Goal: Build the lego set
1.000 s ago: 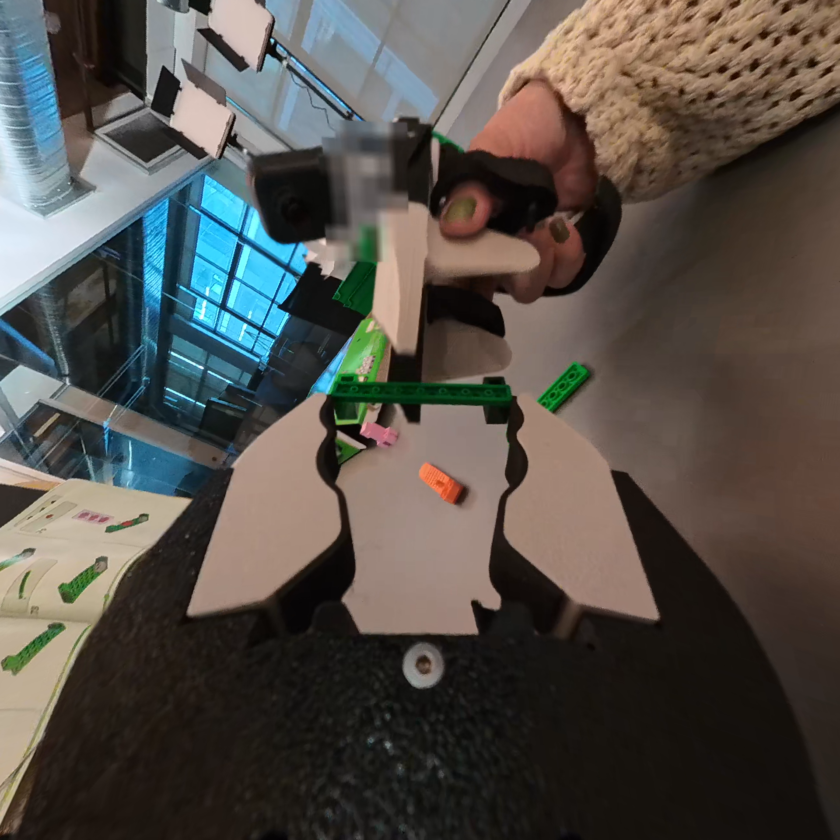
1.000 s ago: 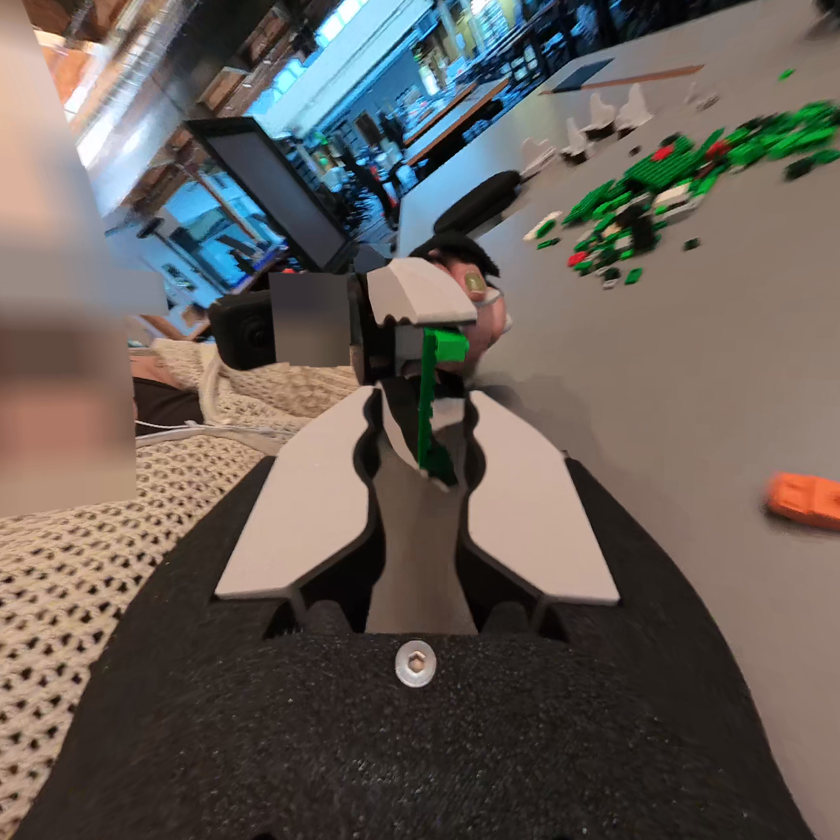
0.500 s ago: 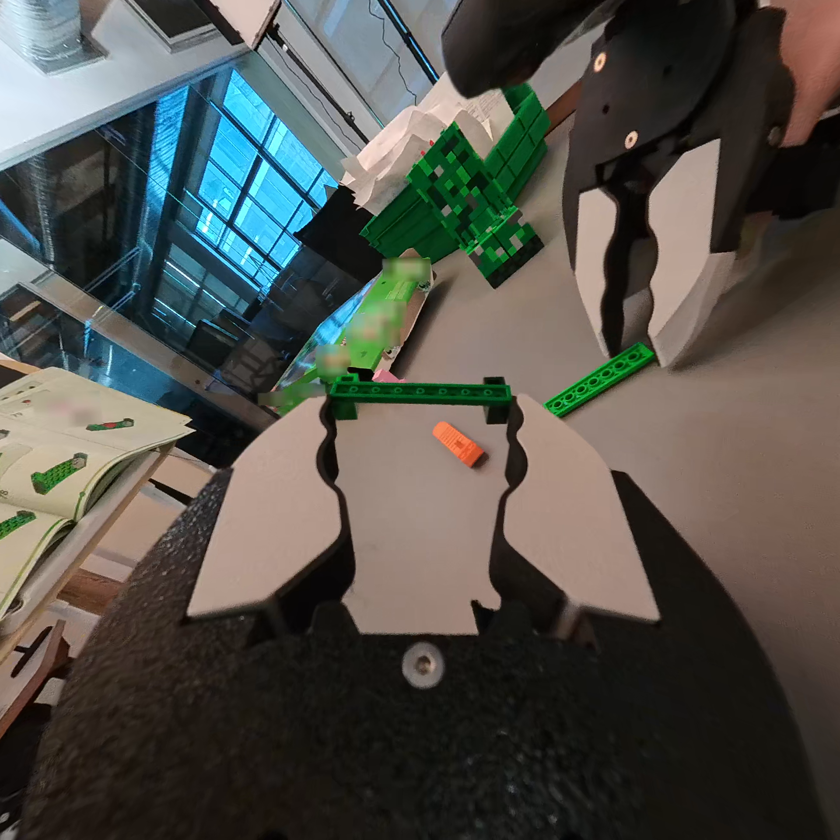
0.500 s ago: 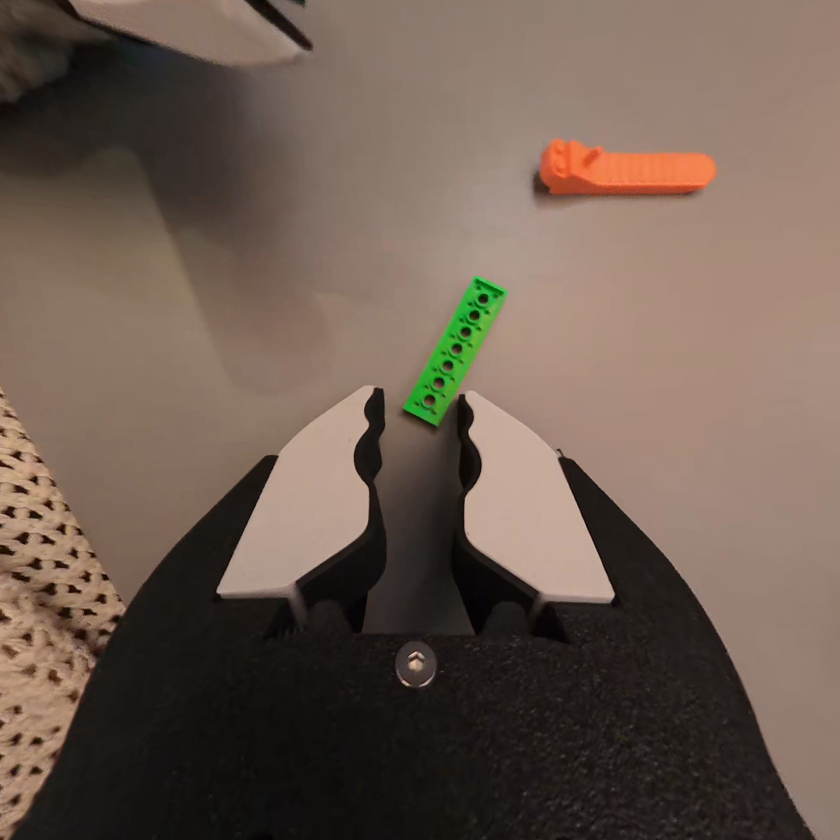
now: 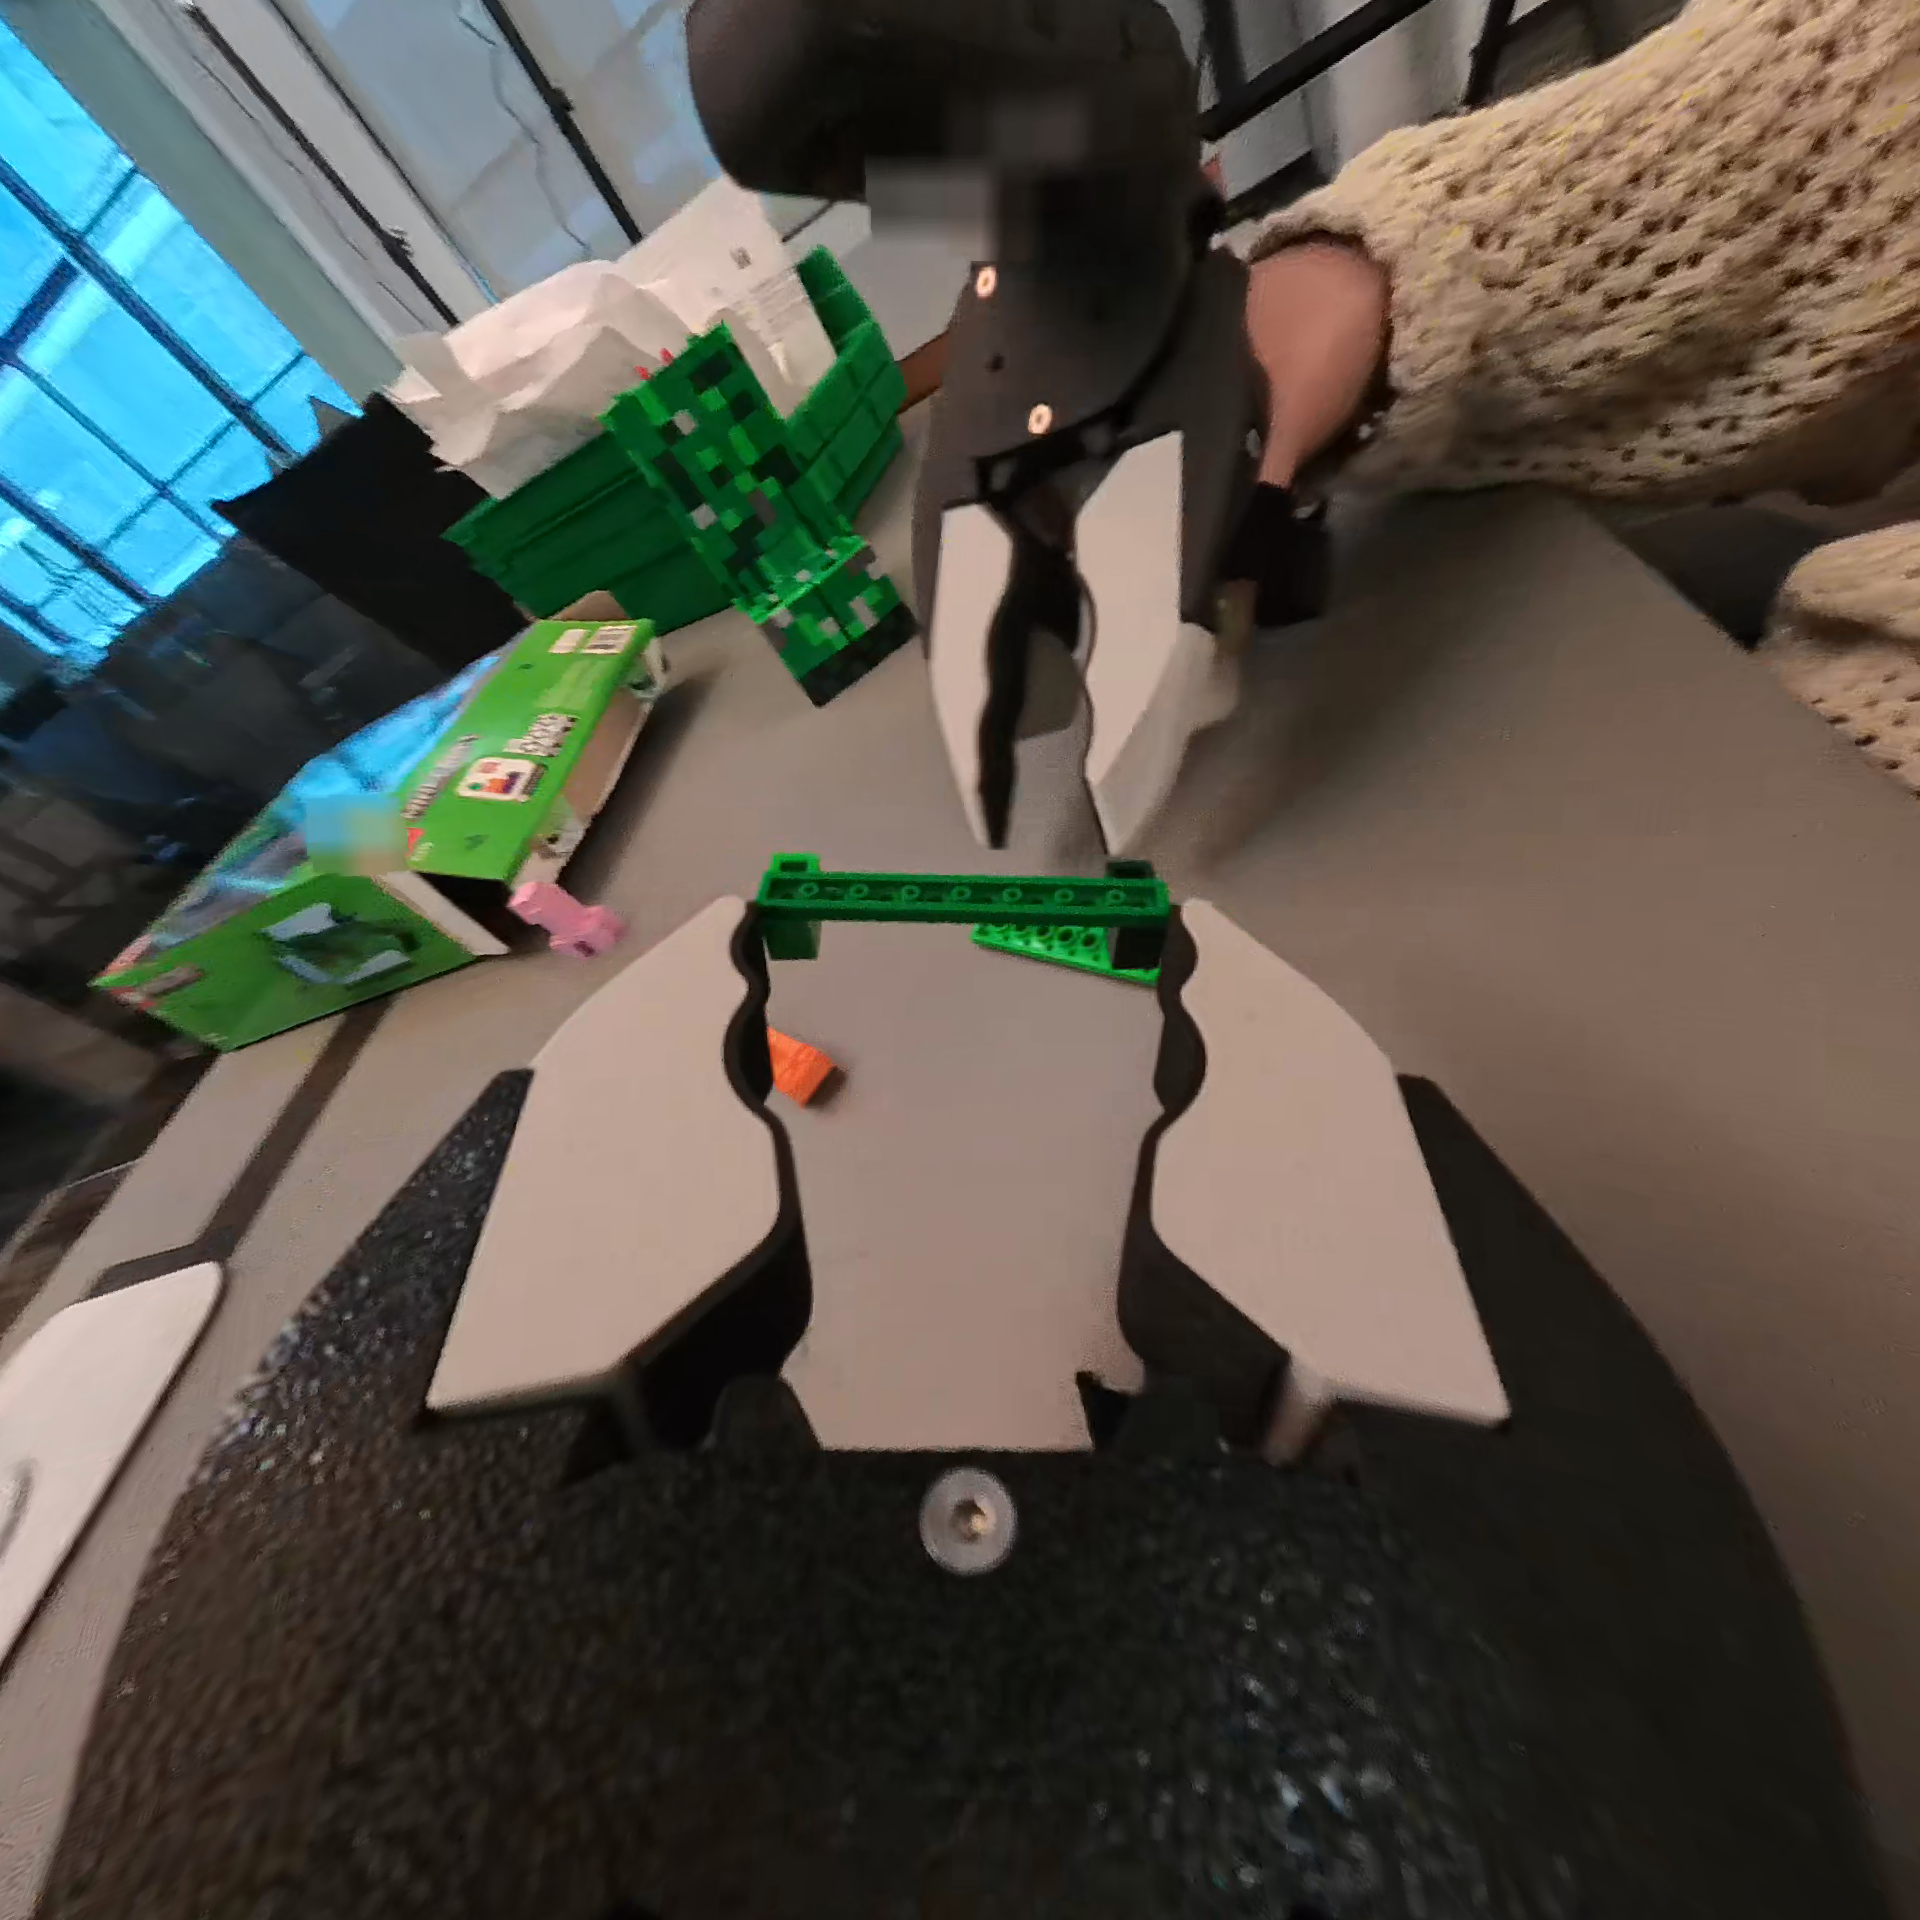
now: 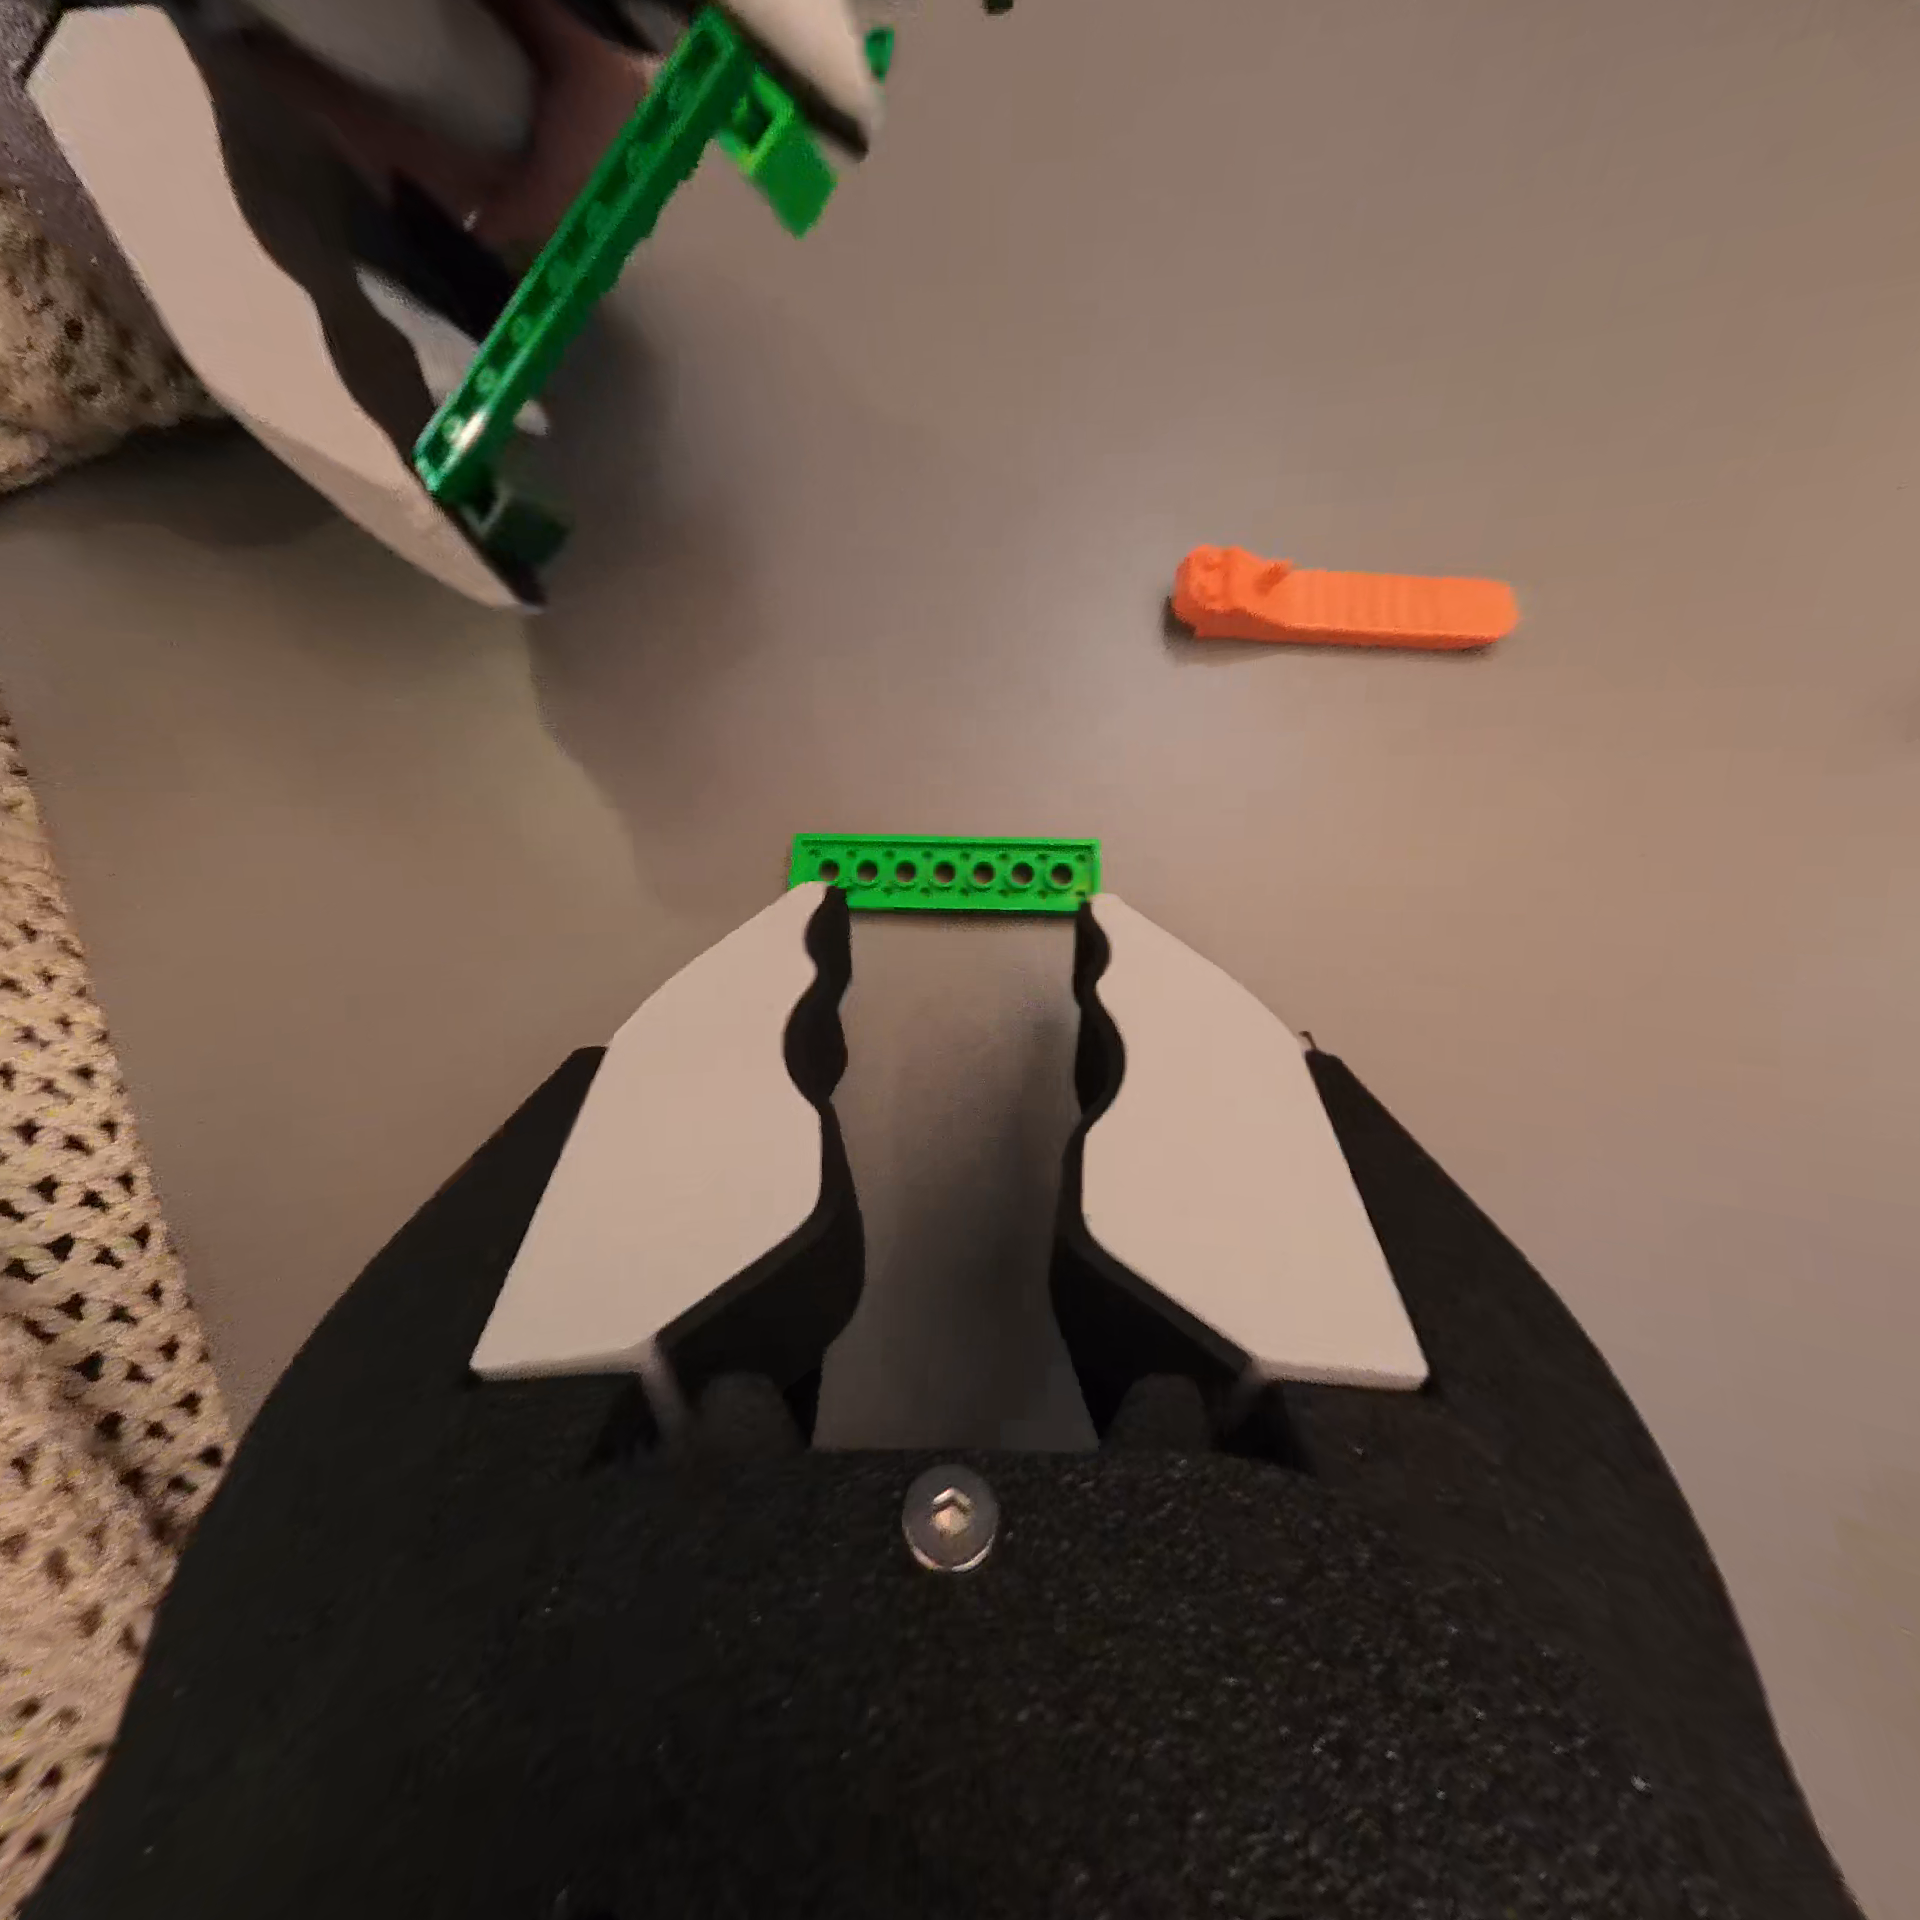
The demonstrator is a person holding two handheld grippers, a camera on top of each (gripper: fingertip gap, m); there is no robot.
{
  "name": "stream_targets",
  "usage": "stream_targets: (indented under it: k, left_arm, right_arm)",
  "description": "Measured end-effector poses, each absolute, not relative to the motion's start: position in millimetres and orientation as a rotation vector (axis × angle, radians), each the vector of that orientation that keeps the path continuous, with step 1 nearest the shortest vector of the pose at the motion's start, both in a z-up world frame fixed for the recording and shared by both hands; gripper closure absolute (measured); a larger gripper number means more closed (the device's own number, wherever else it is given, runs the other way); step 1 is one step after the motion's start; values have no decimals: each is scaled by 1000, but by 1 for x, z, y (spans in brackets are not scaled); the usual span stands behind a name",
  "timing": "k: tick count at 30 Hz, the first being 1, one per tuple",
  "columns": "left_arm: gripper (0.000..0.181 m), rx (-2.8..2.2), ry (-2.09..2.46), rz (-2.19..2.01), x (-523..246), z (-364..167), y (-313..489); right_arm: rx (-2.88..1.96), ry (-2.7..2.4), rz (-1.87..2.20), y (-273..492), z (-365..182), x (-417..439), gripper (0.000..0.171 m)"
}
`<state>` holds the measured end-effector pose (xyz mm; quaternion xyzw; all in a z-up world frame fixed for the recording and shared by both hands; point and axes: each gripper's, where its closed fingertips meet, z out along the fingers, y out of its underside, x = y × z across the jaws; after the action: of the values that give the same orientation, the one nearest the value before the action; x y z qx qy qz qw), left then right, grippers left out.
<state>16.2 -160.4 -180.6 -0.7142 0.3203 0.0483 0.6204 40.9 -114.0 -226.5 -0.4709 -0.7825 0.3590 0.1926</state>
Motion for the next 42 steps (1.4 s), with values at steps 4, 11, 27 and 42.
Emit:
stream_targets:
  k: [4,11,27,42]
  left_arm:
    - [109,-1675,767,36,22,-189,-163]
    - [109,-1710,814,-27,30,-198,-165]
    - [109,-1734,800,-101,24,-196,-173]
    - [109,-1755,821,-77,17,-203,-184]
  right_arm:
    - [-1234,-2207,915,-117,-235,35,102]
    - [-1275,-2250,926,-121,-249,31,103]
    - [-763,-2447,799,-128,-245,36,130]
    - [-1147,-2401,918,-145,-256,17,102]
